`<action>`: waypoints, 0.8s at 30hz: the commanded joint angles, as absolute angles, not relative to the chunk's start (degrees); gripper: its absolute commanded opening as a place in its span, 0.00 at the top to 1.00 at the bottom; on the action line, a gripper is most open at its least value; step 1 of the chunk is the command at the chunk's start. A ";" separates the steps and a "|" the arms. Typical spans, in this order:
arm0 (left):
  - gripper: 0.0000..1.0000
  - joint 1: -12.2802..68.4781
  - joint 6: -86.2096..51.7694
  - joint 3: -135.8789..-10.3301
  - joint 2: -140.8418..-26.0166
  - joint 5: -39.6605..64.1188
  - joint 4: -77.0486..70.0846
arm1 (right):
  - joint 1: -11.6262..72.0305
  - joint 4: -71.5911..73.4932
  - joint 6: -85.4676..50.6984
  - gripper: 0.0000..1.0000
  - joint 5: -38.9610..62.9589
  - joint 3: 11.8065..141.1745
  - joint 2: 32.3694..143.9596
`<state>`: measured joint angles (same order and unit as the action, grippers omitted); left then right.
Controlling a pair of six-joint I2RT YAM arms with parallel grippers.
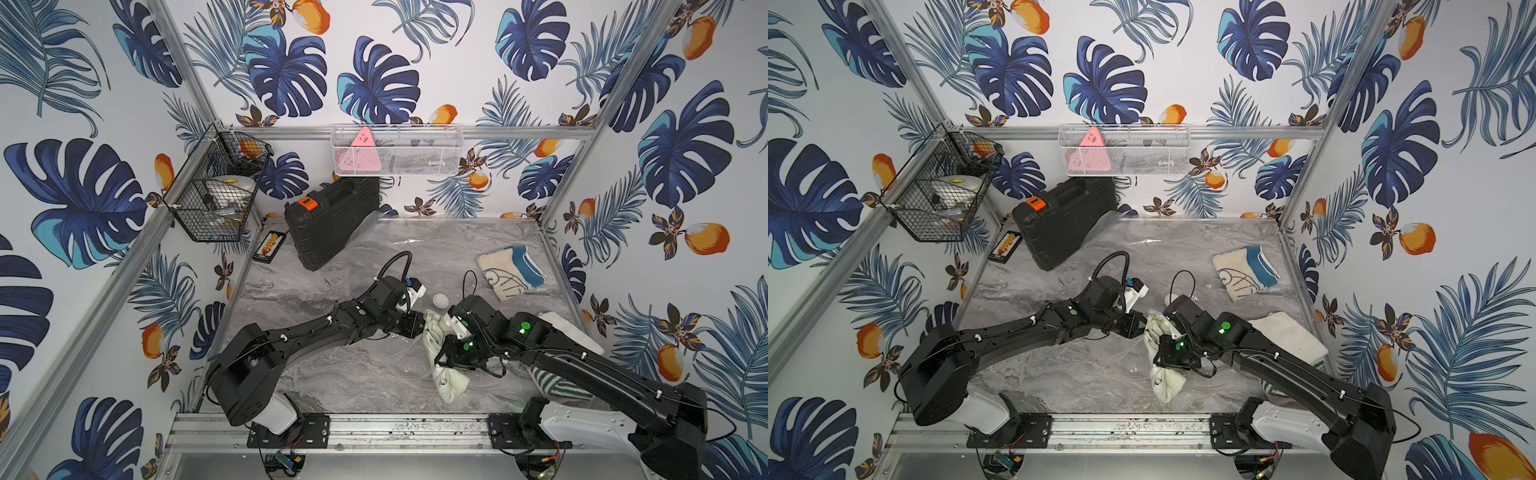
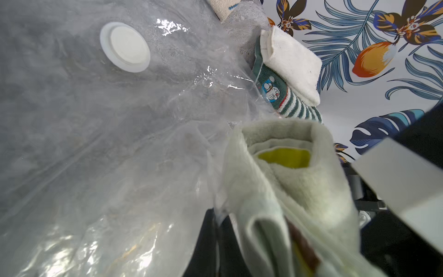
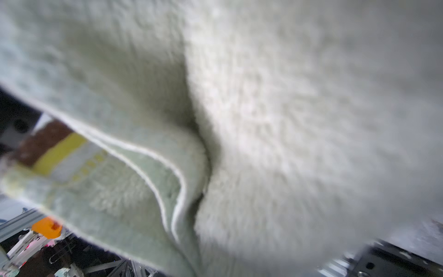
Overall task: Place the folded towel into the vacuum bag
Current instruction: Place the towel in the vacuum bag.
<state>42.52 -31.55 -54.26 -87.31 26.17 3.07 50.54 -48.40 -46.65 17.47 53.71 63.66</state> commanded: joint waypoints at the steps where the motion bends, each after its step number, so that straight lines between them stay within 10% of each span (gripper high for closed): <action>1: 1.00 42.54 -32.96 -55.28 -84.88 27.32 -0.62 | 51.32 -40.38 -51.70 1.00 20.87 52.72 63.81; 15: 1.00 42.54 -31.66 -57.61 -82.97 27.10 1.79 | 51.14 -39.00 -51.64 1.00 8.92 39.58 79.54; 24: 1.00 42.54 -32.62 -58.56 -83.17 26.70 0.98 | 52.27 -48.38 -47.57 1.00 9.31 47.71 66.02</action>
<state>42.57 -32.08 -58.67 -82.96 26.15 3.46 51.62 -45.21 -50.06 8.93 44.69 69.56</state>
